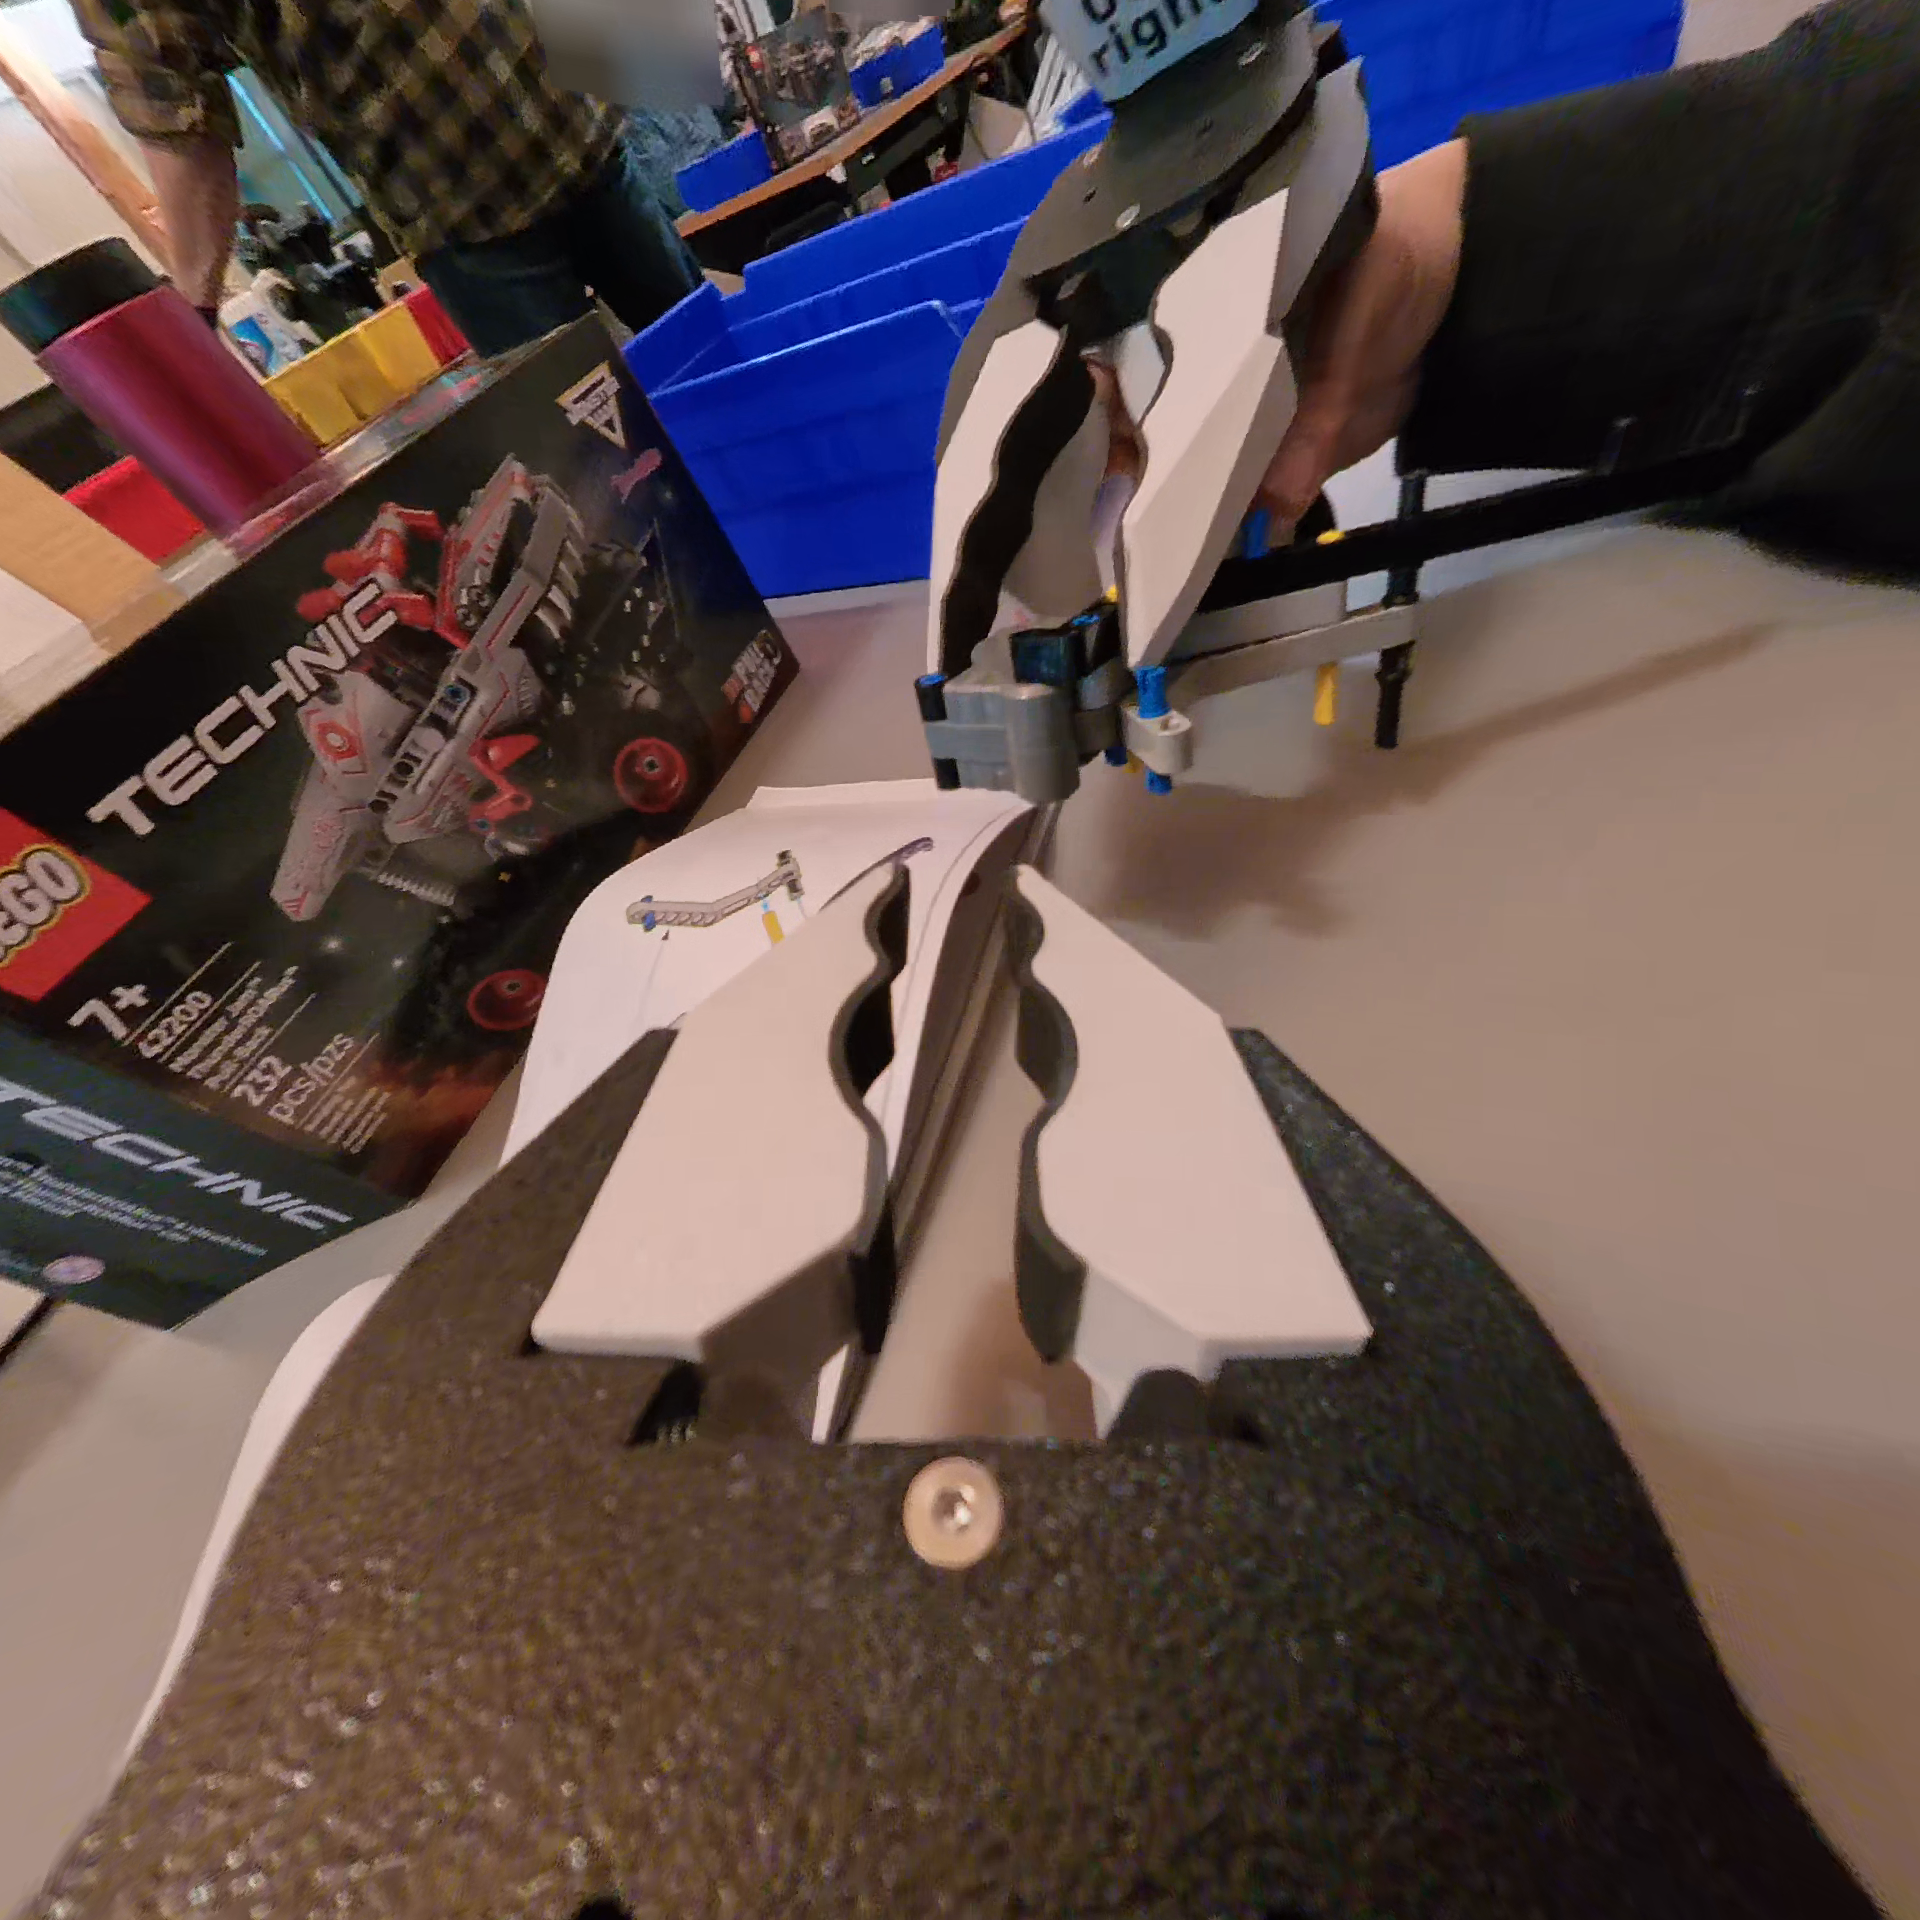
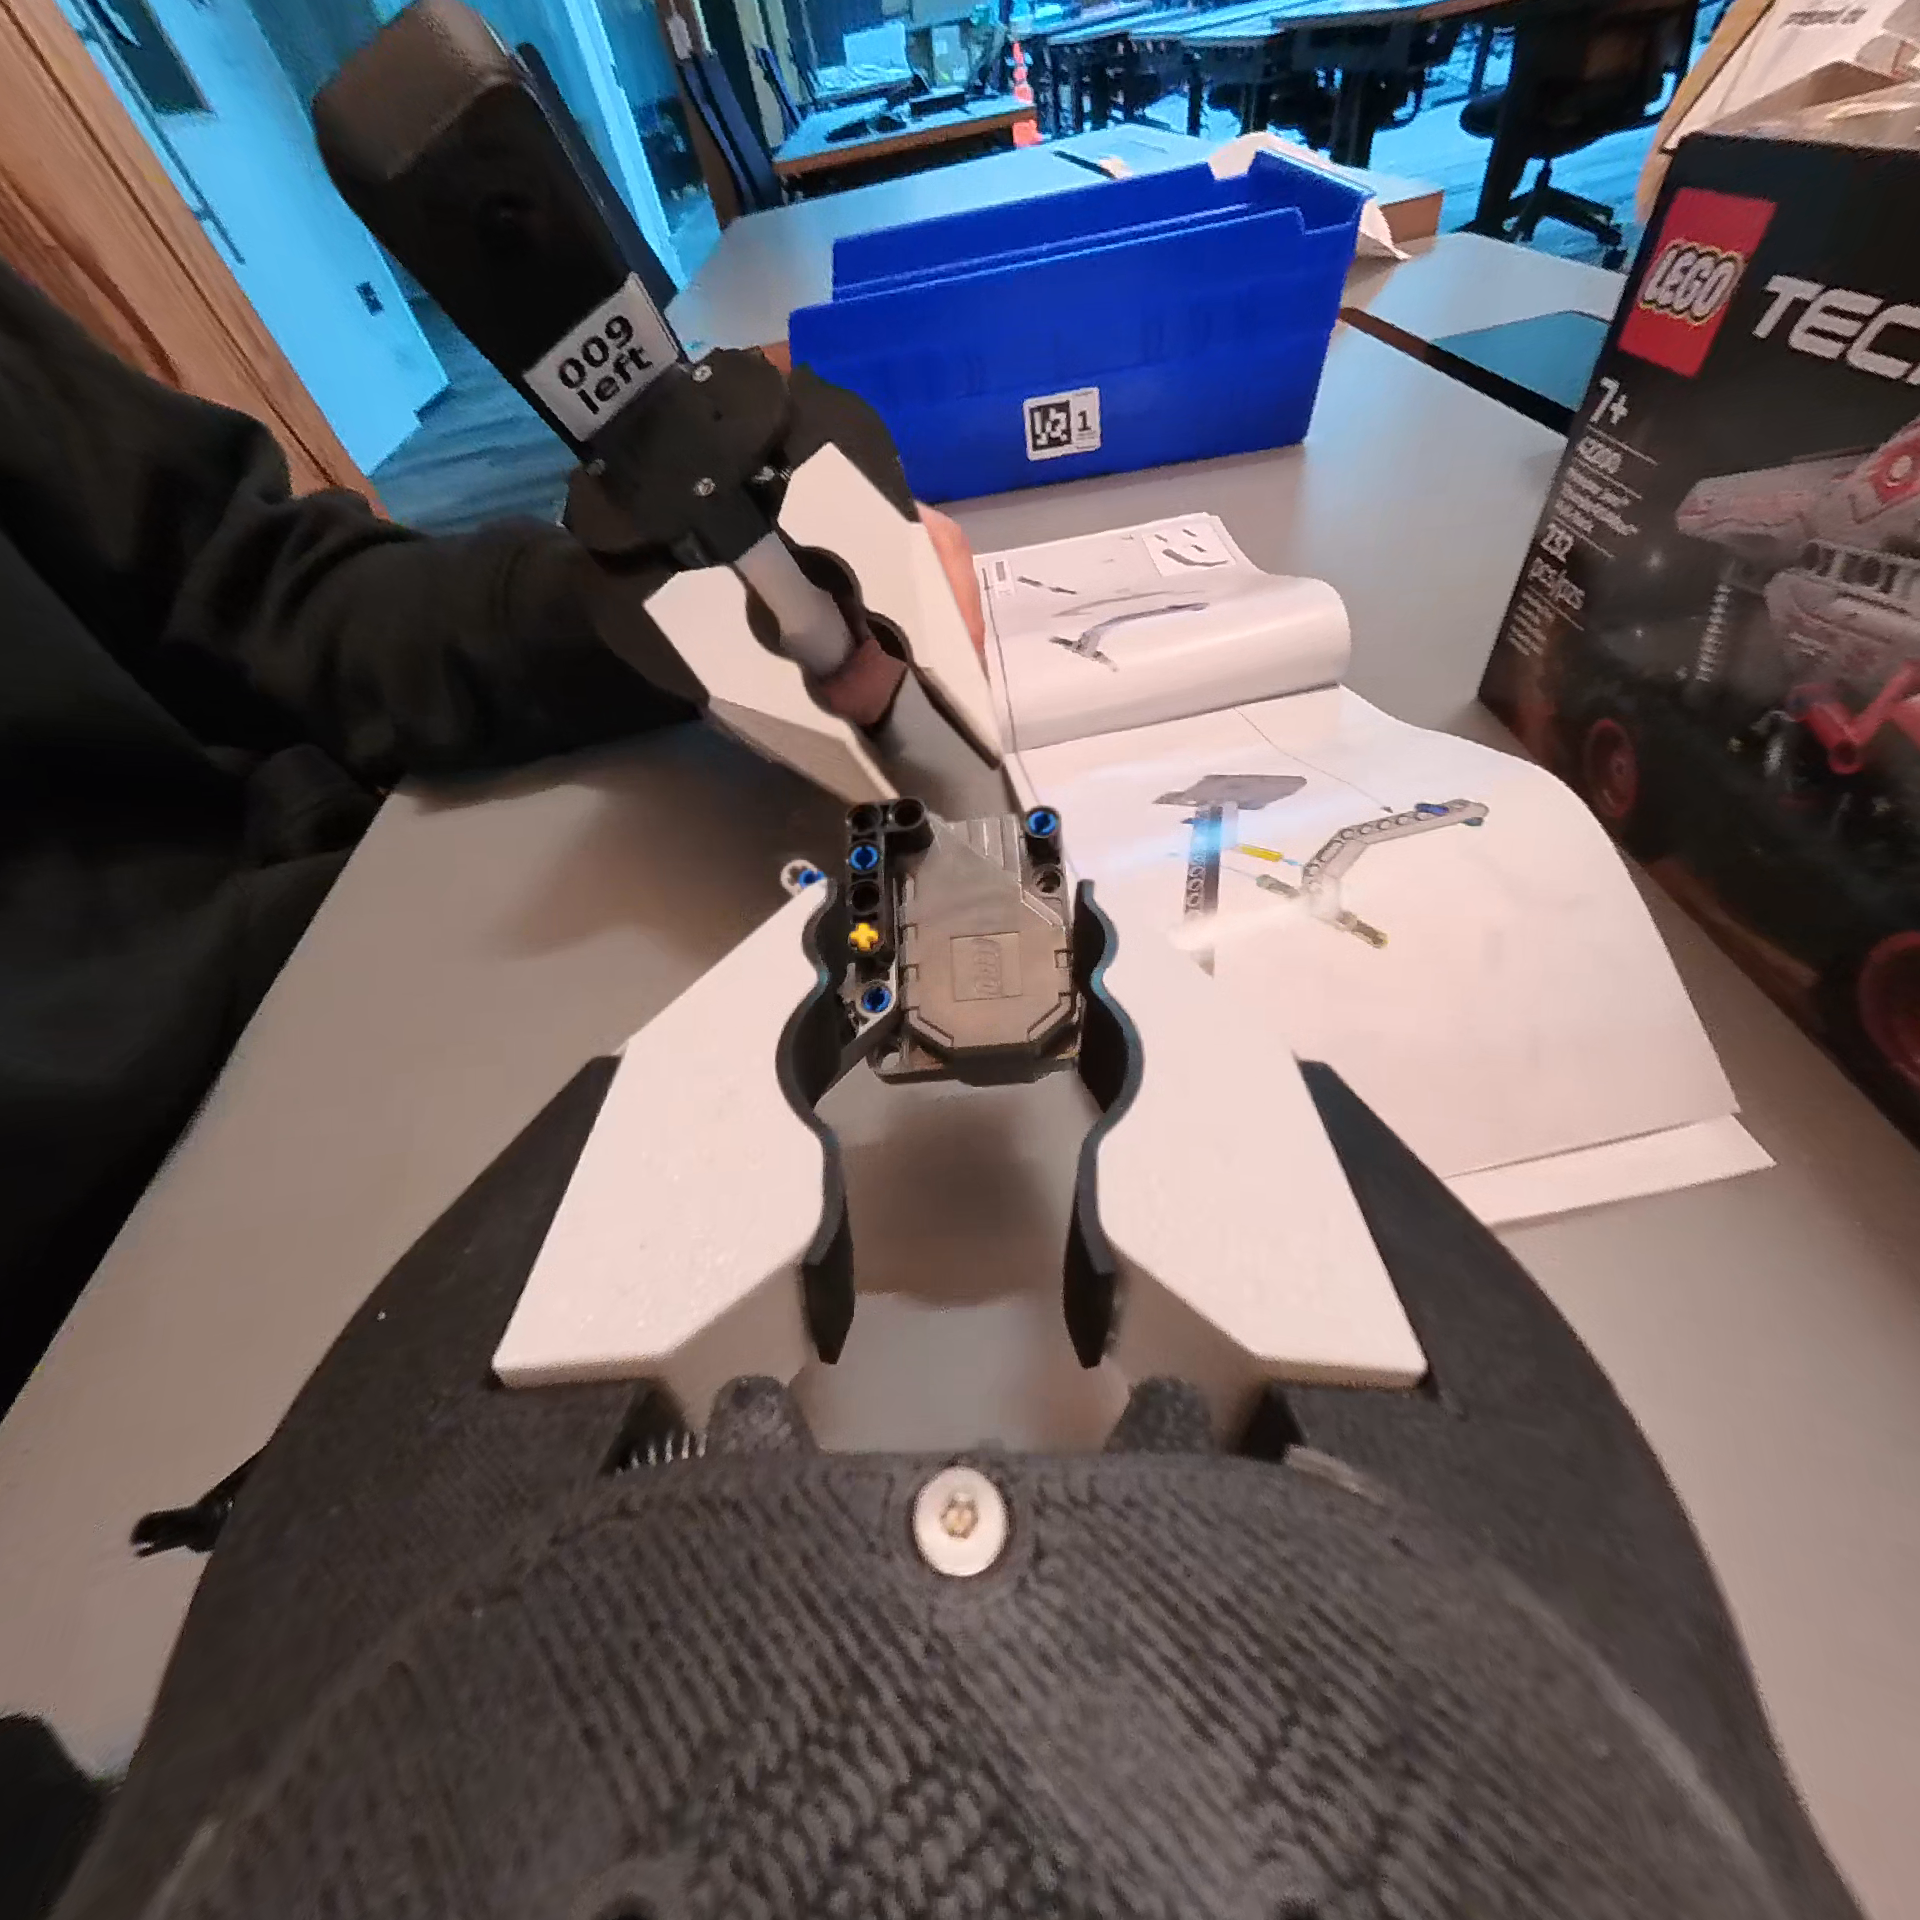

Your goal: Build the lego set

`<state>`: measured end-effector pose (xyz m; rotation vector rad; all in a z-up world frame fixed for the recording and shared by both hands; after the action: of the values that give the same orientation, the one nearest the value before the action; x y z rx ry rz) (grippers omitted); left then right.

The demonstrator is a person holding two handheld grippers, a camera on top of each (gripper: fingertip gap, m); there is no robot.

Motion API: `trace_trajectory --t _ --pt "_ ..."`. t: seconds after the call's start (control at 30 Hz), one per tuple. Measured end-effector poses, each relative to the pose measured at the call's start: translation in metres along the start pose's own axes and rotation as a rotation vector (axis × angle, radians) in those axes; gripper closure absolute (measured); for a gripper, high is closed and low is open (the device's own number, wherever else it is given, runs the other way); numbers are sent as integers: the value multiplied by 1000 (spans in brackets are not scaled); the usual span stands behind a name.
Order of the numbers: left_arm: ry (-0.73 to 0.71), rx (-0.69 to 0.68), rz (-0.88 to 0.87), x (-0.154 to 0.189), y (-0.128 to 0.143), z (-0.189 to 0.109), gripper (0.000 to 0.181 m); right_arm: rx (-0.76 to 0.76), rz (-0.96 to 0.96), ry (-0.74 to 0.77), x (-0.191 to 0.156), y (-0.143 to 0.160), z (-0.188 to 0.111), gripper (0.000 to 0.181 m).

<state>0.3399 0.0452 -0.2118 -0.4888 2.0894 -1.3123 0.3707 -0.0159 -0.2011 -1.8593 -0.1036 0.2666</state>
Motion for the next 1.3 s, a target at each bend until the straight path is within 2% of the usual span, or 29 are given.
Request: trace_trajectory --t 0.17,0.37,0.47,0.63,0.8,0.9,1.07,1.3 --pt "-116 -14 34 -14 2 -4 181 8 -24 65 9 1 -5 141" --pt "-249 -45 89 -28 2 -10 181 47 45 137 23 -3 -11 141" --pt "-257 -63 140 -25 1 -8 181 58 87 190 32 -6 -13 141" --pt "-239 -76 245 -14 -3 -2 181 91 161 190 35 -9 -9 141" --pt "-177 33 182 -1 -18 0 166 142 207 149 29 -17 1 141" --pt "-230 91 127 -8 -27 -6 157 182 220 121 23 -25 5 141" --pt "-287 109 266 -9 -35 -14 155 234 307 95 21 -32 14 140" --pt "-227 174 17 -12 -33 -12 154 440 418 119 31 -51 8 141"
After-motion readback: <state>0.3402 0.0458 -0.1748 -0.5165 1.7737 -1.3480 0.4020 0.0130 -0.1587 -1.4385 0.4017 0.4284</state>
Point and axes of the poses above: each gripper's, where its closed fingertips meet, z out along the fingers, y out of its underside, x = y × z across the jaws, the point moved 2 cm from there along -z, back along the fingers, and after that the axes turned 6 degrees about y, right-handed, at the moved point
